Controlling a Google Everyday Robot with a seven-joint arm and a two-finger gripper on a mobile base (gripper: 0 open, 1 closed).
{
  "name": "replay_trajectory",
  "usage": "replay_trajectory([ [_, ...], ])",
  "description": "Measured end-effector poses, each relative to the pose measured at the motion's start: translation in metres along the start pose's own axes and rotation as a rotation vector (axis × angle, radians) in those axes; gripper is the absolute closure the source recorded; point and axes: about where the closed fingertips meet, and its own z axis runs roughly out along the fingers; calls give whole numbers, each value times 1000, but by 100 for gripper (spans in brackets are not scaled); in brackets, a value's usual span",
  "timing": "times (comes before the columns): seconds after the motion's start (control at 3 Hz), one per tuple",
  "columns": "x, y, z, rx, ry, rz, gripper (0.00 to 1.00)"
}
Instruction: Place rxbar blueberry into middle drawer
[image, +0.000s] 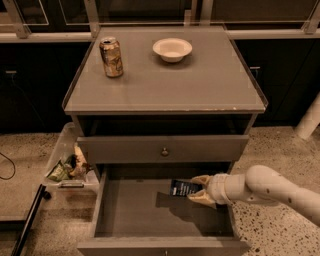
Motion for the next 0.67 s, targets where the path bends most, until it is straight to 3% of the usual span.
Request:
replay_trajectory([
  [0.33, 19, 9, 35, -20, 48, 3, 100],
  [0.67, 32, 12, 59, -15, 55, -19, 100],
])
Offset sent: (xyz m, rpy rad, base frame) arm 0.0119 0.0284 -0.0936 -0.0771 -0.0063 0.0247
